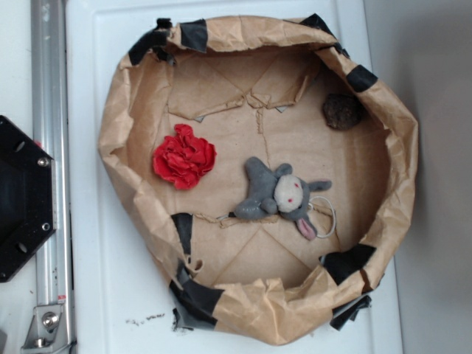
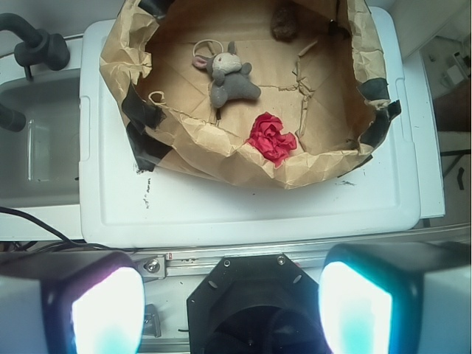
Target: Grab the rock.
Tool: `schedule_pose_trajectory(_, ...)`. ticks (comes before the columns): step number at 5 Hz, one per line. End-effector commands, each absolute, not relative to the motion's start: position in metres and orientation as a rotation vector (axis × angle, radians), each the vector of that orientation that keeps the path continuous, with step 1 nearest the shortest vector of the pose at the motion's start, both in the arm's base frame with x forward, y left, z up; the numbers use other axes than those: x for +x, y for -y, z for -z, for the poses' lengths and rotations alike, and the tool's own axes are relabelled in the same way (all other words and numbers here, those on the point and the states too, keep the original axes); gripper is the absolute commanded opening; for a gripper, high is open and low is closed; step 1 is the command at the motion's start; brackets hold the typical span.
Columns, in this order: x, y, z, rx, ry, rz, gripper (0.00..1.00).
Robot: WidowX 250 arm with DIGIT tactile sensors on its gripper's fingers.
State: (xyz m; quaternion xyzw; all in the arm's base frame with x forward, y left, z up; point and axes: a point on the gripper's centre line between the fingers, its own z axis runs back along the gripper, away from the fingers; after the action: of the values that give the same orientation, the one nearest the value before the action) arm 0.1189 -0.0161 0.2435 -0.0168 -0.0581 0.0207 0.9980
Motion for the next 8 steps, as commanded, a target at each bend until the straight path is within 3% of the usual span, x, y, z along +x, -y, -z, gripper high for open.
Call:
schedule_pose_trajectory(1, 0.119, 0.016, -0.243, -0.034, 0.116, -0.041, 1.00)
schedule_pose_trajectory(2, 0.163, 0.004, -0.217, 0.041, 0.298, -0.069, 1.00)
schedule_pose_trajectory(4, 0.233, -0.023, -0.173, 0.146, 0.273, -0.327, 1.00)
schedule_pose_trajectory(8, 0.233, -0.023, -0.173, 0.146, 0.273, -0.327, 1.00)
